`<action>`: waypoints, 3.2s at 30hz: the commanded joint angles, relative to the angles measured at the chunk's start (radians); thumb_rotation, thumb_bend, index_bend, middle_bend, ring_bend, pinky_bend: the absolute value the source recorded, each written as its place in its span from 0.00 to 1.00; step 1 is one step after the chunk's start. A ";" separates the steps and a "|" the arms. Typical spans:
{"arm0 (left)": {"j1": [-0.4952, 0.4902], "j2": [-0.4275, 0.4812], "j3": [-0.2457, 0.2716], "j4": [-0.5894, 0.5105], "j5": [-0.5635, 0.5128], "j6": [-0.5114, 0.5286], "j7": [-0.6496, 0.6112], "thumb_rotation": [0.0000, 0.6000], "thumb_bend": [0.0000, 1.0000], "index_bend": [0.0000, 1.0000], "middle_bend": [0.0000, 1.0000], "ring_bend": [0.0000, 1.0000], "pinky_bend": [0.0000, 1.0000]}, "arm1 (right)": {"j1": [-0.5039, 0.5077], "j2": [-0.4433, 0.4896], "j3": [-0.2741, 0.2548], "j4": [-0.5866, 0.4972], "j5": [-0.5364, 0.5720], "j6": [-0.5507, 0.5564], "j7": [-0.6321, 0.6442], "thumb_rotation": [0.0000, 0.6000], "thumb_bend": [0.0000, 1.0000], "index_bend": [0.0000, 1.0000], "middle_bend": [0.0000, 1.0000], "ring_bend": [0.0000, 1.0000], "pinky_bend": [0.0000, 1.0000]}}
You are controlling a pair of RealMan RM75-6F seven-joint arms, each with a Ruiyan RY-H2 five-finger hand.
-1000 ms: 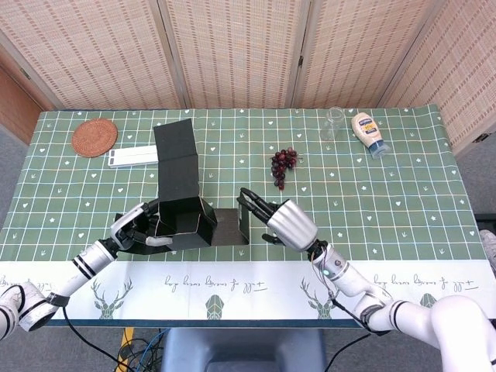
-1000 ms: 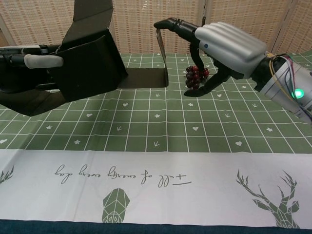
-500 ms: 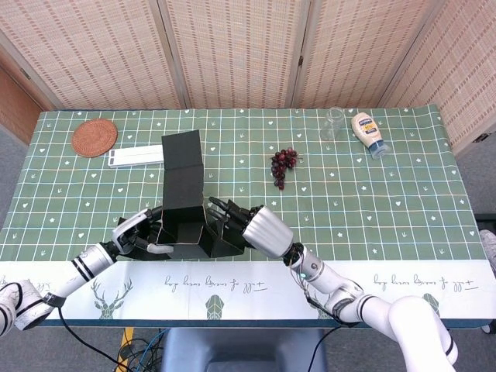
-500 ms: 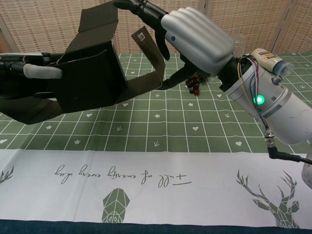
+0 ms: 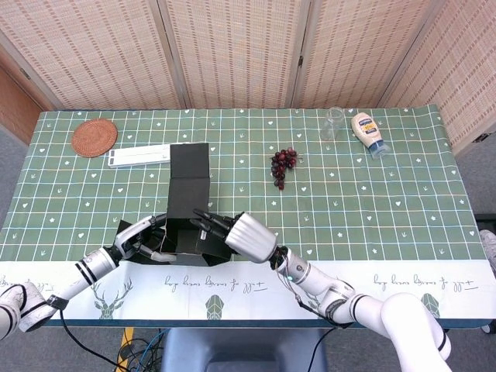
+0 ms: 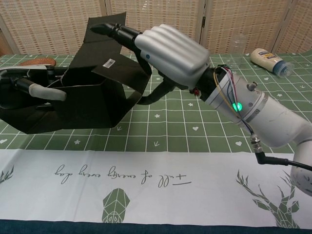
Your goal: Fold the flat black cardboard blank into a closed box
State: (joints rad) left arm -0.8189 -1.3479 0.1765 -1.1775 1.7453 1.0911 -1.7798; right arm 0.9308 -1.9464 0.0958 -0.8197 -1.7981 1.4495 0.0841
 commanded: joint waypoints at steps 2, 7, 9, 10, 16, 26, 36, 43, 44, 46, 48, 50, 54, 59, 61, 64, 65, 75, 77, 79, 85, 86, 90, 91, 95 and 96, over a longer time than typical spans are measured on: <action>0.003 -0.029 0.010 0.012 -0.001 -0.020 0.082 1.00 0.13 0.23 0.22 0.68 0.88 | 0.010 -0.017 -0.021 0.026 -0.012 -0.016 0.001 1.00 0.10 0.00 0.11 0.67 1.00; 0.006 -0.053 0.016 0.020 -0.004 -0.030 0.143 1.00 0.13 0.23 0.22 0.68 0.88 | 0.026 -0.032 -0.047 0.065 -0.034 -0.031 -0.004 1.00 0.10 0.00 0.13 0.67 1.00; 0.007 -0.060 0.020 0.024 -0.001 -0.032 0.161 1.00 0.13 0.23 0.22 0.68 0.88 | 0.029 -0.037 -0.055 0.075 -0.040 -0.034 -0.005 1.00 0.10 0.00 0.14 0.68 1.00; 0.008 -0.064 0.023 0.026 -0.001 -0.033 0.168 1.00 0.13 0.23 0.22 0.68 0.88 | 0.029 -0.040 -0.059 0.079 -0.041 -0.036 -0.005 1.00 0.10 0.00 0.14 0.68 1.00; 0.010 -0.089 0.037 0.041 0.006 -0.041 0.211 1.00 0.13 0.22 0.22 0.67 0.88 | 0.036 -0.057 -0.088 0.110 -0.057 -0.049 -0.001 1.00 0.10 0.00 0.17 0.70 1.00; 0.006 -0.134 0.056 0.067 0.017 -0.046 0.239 1.00 0.13 0.20 0.22 0.66 0.88 | 0.046 -0.084 -0.120 0.164 -0.076 -0.053 0.005 1.00 0.10 0.00 0.19 0.71 1.00; 0.000 -0.149 0.077 0.085 0.032 -0.037 0.239 1.00 0.13 0.16 0.20 0.65 0.87 | 0.063 -0.106 -0.137 0.225 -0.091 -0.027 0.053 1.00 0.10 0.13 0.28 0.74 1.00; -0.008 -0.161 0.085 0.103 0.039 -0.028 0.222 1.00 0.13 0.14 0.18 0.63 0.87 | 0.083 -0.107 -0.162 0.257 -0.109 -0.020 0.103 1.00 0.10 0.23 0.35 0.76 1.00; -0.008 -0.162 0.086 0.105 0.040 -0.026 0.220 1.00 0.13 0.13 0.18 0.63 0.87 | 0.085 -0.107 -0.164 0.260 -0.110 -0.020 0.108 1.00 0.10 0.24 0.36 0.77 1.00; -0.009 -0.164 0.088 0.107 0.042 -0.021 0.217 1.00 0.13 0.13 0.18 0.63 0.87 | 0.088 -0.107 -0.167 0.263 -0.110 -0.019 0.117 1.00 0.10 0.26 0.37 0.77 1.00; -0.010 -0.165 0.090 0.110 0.044 -0.015 0.214 1.00 0.13 0.13 0.18 0.63 0.87 | 0.090 -0.107 -0.169 0.266 -0.109 -0.018 0.125 1.00 0.10 0.28 0.39 0.77 1.00; -0.010 -0.166 0.093 0.112 0.045 -0.011 0.212 1.00 0.13 0.13 0.18 0.63 0.87 | 0.093 -0.108 -0.173 0.269 -0.109 -0.019 0.131 1.00 0.10 0.30 0.40 0.78 1.00; -0.012 -0.168 0.097 0.117 0.045 -0.008 0.208 1.00 0.13 0.12 0.17 0.63 0.87 | 0.099 -0.105 -0.178 0.268 -0.107 -0.033 0.137 1.00 0.12 0.33 0.43 0.78 1.00; -0.012 -0.174 0.102 0.125 0.044 -0.006 0.201 1.00 0.13 0.11 0.17 0.63 0.87 | 0.114 -0.093 -0.188 0.256 -0.112 -0.049 0.140 1.00 0.15 0.35 0.44 0.79 1.00; -0.012 -0.175 0.103 0.127 0.044 -0.005 0.198 1.00 0.13 0.11 0.16 0.63 0.86 | 0.119 -0.087 -0.191 0.248 -0.112 -0.057 0.141 1.00 0.15 0.35 0.44 0.79 1.00; -0.012 -0.176 0.105 0.129 0.044 0.000 0.197 1.00 0.13 0.10 0.15 0.62 0.86 | 0.129 -0.075 -0.197 0.231 -0.115 -0.070 0.144 1.00 0.16 0.35 0.44 0.79 1.00; -0.013 -0.175 0.106 0.129 0.045 0.002 0.196 1.00 0.13 0.09 0.13 0.62 0.86 | 0.131 -0.072 -0.199 0.227 -0.116 -0.073 0.144 1.00 0.16 0.35 0.44 0.79 1.00; -0.013 -0.178 0.112 0.136 0.044 0.007 0.185 1.00 0.13 0.05 0.07 0.61 0.86 | 0.144 -0.047 -0.204 0.181 -0.116 -0.093 0.139 1.00 0.17 0.35 0.44 0.79 1.00; -0.013 -0.178 0.114 0.137 0.043 0.009 0.179 1.00 0.13 0.05 0.07 0.61 0.86 | 0.147 -0.042 -0.204 0.171 -0.115 -0.100 0.139 1.00 0.18 0.35 0.44 0.79 1.00; -0.012 -0.179 0.115 0.140 0.043 0.010 0.175 1.00 0.13 0.05 0.06 0.60 0.86 | 0.150 -0.037 -0.205 0.163 -0.114 -0.109 0.137 1.00 0.19 0.35 0.44 0.79 1.00; -0.010 -0.180 0.116 0.141 0.042 0.019 0.163 1.00 0.13 0.05 0.06 0.61 0.86 | 0.167 -0.015 -0.213 0.126 -0.117 -0.151 0.137 1.00 0.20 0.35 0.44 0.79 1.00; -0.010 -0.181 0.117 0.141 0.042 0.019 0.161 1.00 0.13 0.06 0.06 0.61 0.86 | 0.170 -0.011 -0.215 0.120 -0.117 -0.158 0.137 1.00 0.21 0.35 0.44 0.79 1.00; -0.007 -0.185 0.115 0.144 0.038 0.023 0.154 1.00 0.13 0.08 0.06 0.61 0.86 | 0.184 0.004 -0.220 0.095 -0.122 -0.185 0.132 1.00 0.21 0.35 0.44 0.79 1.00; -0.007 -0.185 0.115 0.145 0.037 0.023 0.151 1.00 0.13 0.08 0.07 0.61 0.86 | 0.187 0.007 -0.220 0.089 -0.122 -0.191 0.131 1.00 0.21 0.35 0.44 0.79 1.00; -0.005 -0.186 0.116 0.148 0.036 0.027 0.137 1.00 0.13 0.09 0.07 0.62 0.85 | 0.203 0.024 -0.225 0.063 -0.125 -0.220 0.133 1.00 0.23 0.35 0.44 0.79 1.00; -0.005 -0.186 0.116 0.149 0.036 0.028 0.133 1.00 0.13 0.10 0.07 0.62 0.85 | 0.206 0.028 -0.226 0.058 -0.126 -0.225 0.133 1.00 0.24 0.35 0.44 0.79 1.00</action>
State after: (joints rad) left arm -0.8242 -1.5342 0.2922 -1.0298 1.7817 1.1185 -1.6453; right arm 1.1335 -1.9224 -0.1286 -0.7574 -1.9229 1.2282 0.2168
